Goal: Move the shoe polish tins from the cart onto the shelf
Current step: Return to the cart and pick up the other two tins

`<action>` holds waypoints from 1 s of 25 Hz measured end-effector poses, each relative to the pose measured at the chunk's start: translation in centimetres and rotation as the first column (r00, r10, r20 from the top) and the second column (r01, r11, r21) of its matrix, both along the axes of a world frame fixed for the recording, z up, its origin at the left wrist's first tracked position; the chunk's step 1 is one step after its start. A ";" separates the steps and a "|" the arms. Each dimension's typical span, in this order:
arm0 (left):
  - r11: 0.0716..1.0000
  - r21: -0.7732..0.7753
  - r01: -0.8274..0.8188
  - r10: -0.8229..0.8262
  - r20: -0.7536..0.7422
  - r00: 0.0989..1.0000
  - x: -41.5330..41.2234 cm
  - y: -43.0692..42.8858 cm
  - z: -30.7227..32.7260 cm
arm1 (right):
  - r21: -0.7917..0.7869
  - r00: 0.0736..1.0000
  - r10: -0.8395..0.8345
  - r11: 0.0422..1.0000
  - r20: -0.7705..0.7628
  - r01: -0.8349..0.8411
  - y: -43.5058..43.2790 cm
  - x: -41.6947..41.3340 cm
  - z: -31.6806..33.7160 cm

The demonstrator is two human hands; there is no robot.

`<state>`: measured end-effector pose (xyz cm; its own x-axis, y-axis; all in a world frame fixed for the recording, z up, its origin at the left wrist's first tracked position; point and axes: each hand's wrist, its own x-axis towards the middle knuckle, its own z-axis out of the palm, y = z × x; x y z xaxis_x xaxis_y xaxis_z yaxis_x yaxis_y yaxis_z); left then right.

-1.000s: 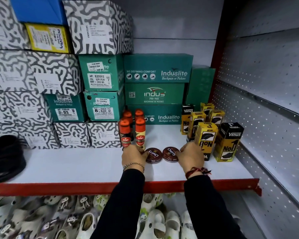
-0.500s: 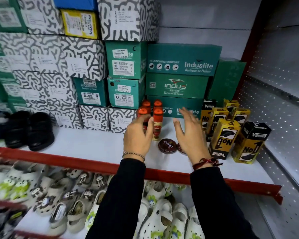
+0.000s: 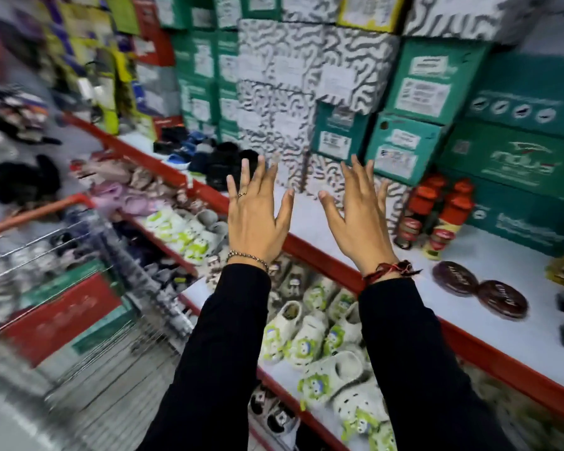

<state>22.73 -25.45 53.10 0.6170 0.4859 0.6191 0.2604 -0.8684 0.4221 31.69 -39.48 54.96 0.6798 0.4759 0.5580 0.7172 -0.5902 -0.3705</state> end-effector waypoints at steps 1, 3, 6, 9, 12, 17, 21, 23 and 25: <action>0.998 -0.008 -0.055 0.055 -0.008 0.998 -1.5 1.5 -0.7 | -0.012 0.998 0.054 0.998 -0.026 -0.054 2.0 -0.9 -0.6; 0.986 -0.049 -0.158 0.157 -0.036 0.987 -4.9 4.6 -2.3 | -0.045 0.984 0.164 0.985 -0.075 -0.168 6.0 -3.0 -2.0; 0.956 -0.114 -0.271 0.259 -0.109 0.960 -9.6 8.3 -5.2 | -0.118 0.946 0.284 0.946 -0.153 -0.303 11.1 -5.7 -5.2; 0.888 -0.200 -0.415 0.372 -0.221 0.902 -14.9 12.0 -9.7 | -0.227 0.874 0.381 0.862 -0.301 -0.454 16.4 -9.1 -10.4; 0.782 -0.358 -0.509 0.405 -0.329 0.853 -19.2 14.7 -15.8 | -0.291 0.773 0.408 0.758 -0.485 -0.583 20.7 -12.3 -16.8; 0.446 -0.668 -0.596 0.326 -0.499 0.803 -23.1 16.9 -27.3 | -0.385 0.612 0.277 0.571 -0.741 -0.725 25.7 -16.1 -29.9; 0.061 -0.740 -0.670 0.250 -0.639 0.728 -24.1 17.0 -37.3 | -0.476 0.559 0.045 0.471 -0.828 -0.743 27.3 -17.3 -40.8; -0.116 -0.709 -0.696 0.197 -0.703 0.683 -24.0 16.8 -42.8 | -0.511 0.547 -0.057 0.450 -0.835 -0.733 27.7 -17.1 -46.0; -0.205 -0.666 -0.718 0.129 -0.745 0.654 -24.1 15.9 -46.4 | -0.529 0.552 -0.102 0.467 -0.828 -0.708 27.5 -17.0 -48.9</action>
<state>-1.40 -9.55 6.70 -0.0930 0.5810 -0.8086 0.6927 0.6211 0.3666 14.68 -11.98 6.08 0.2837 0.6433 -0.7111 0.6503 -0.6741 -0.3503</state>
